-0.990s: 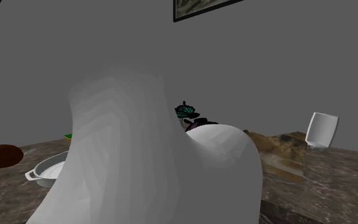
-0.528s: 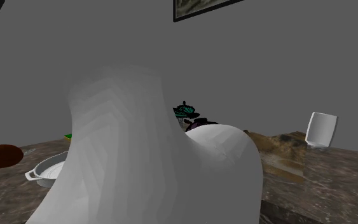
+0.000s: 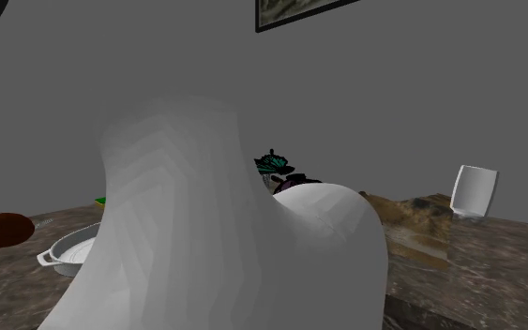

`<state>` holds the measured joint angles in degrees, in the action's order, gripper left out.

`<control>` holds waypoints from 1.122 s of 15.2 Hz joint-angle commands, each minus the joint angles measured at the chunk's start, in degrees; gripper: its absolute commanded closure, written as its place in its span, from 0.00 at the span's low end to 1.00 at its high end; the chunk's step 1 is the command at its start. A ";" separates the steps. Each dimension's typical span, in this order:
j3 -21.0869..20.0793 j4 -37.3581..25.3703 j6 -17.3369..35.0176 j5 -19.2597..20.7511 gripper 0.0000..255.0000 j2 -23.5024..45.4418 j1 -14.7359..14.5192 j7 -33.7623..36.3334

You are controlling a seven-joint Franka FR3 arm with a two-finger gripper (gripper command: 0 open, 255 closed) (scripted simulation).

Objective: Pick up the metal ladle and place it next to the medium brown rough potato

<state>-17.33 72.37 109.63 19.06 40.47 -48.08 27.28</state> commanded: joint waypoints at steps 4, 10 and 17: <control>-0.04 0.08 -0.01 -0.03 0.00 0.02 -0.03 0.00; -0.50 -4.89 -6.24 -0.73 0.00 -1.35 -0.86 -0.71; -0.50 -4.87 -6.22 -0.73 0.00 -1.36 -0.85 -0.71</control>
